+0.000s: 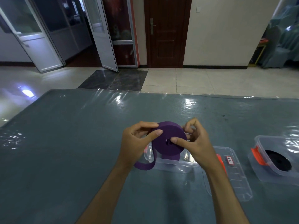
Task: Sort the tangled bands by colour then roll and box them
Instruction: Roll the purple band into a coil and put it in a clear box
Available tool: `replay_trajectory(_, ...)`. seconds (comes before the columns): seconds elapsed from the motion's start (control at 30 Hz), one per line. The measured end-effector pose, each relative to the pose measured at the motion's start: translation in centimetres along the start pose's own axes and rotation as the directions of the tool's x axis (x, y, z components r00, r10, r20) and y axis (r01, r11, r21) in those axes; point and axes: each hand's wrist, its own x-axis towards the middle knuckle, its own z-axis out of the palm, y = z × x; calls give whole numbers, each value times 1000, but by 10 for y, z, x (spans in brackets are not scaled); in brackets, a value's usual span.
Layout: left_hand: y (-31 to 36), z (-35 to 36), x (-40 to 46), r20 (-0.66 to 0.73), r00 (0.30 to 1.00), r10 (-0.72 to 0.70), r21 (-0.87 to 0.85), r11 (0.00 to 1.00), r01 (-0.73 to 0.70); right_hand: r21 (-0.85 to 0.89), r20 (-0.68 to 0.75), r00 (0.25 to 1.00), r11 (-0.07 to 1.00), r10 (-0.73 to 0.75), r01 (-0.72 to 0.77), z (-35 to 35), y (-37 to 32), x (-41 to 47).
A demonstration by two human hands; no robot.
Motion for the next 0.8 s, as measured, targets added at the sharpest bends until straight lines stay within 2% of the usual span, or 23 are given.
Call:
replay_trajectory(0.17,-5,-1,-2,131,989,-75,-72,994,84,-22,-70,995,997,-76,74,1,1,1)
replay_trajectory(0.37,-9,1,0,-11,1000,16,6,1000,-16,-83,88,995,995,53,-46,-5,7,-1)
replay_trajectory(0.43,-11,-2,-1,38,999,13,-3,1000,-13,-81,38,999,997,21,-18,-4,6,-2)
replay_trajectory(0.5,-11,-8,-2,124,991,-49,-18,998,52,-106,-17,999,994,-28,26,-4,4,-3)
replay_trajectory(0.57,-9,-12,-2,175,981,-90,-24,995,95,-129,-11,999,991,-38,37,-5,3,-3)
replay_trajectory(0.67,-7,-10,-3,94,993,-65,-19,998,67,-142,69,998,990,13,-3,-2,7,-6)
replay_trajectory(0.73,-8,-7,-5,27,998,-58,-4,998,58,-106,70,997,994,33,-25,0,8,-9)
replay_trajectory(0.8,-10,-8,-6,44,997,-66,-18,998,67,-58,39,999,998,20,-17,2,7,-11)
